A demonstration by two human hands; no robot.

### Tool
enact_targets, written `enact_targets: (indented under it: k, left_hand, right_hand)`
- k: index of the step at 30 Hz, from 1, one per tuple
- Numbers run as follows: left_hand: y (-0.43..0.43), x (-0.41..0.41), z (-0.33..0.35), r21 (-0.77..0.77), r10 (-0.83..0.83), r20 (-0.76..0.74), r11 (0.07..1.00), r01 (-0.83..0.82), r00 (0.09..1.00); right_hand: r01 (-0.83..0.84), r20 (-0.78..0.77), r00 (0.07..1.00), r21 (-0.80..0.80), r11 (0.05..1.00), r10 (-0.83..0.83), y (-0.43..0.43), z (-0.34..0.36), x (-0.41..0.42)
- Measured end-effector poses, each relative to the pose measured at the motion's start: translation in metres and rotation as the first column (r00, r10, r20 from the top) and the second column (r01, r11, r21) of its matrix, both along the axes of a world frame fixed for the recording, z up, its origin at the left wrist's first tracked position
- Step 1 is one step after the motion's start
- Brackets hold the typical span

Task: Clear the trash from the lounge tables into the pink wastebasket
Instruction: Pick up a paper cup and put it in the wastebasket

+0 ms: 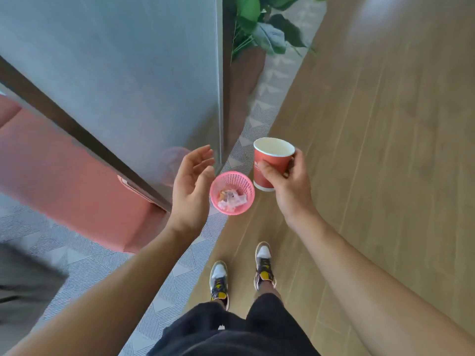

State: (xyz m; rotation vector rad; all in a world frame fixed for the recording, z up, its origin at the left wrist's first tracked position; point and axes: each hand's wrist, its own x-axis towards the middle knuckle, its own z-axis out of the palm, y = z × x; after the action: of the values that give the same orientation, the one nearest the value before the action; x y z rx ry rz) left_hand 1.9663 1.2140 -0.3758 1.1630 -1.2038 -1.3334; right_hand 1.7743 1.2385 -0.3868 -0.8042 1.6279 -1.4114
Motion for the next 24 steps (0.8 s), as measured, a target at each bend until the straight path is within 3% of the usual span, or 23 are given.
enact_targets:
  k: [12,24]
  left_hand:
    - [-0.083,-0.087,-0.124,0.132,0.176,0.163,0.971,-0.199,0.971]
    - [-0.111,-0.103,-0.356,0.257,0.279,0.273,0.901,-0.349,0.921]
  right_hand:
    - [-0.255,0.046,0.967,0.255,0.933,0.252,-0.108,-0.164,-0.068]
    - [-0.299,0.100,0.953,0.460,0.836,0.286,-0.148,-0.407,-0.073]
